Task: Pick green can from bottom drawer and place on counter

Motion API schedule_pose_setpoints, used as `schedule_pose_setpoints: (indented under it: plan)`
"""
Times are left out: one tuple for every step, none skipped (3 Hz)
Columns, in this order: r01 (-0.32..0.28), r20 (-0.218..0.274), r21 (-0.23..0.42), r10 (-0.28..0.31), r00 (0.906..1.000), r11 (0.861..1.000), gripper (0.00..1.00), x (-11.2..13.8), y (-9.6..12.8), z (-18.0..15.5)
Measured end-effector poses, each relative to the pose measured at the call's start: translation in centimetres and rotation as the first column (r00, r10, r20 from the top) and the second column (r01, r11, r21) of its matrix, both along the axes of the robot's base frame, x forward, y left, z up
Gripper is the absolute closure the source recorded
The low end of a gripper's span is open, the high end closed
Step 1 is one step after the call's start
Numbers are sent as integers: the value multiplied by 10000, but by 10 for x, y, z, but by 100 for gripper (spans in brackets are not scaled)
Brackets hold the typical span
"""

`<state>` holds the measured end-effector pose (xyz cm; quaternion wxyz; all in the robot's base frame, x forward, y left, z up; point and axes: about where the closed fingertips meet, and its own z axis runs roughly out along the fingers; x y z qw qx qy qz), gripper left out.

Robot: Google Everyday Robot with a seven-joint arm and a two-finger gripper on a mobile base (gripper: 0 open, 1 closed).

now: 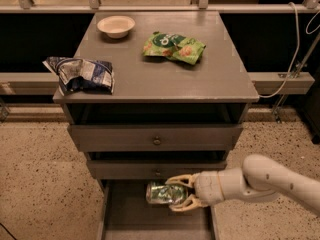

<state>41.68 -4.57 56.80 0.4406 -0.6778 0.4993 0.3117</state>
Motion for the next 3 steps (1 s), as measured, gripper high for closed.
schedule_pose_setpoints:
  plan:
    - [16,659,-536,19,9978,9986,100,17,-22,66]
    - [261,1274,-1159,-112,9918,9929,100,32,-31,135]
    - [863,1957,-2073,-451,9796,9745,100,49,-34,212]
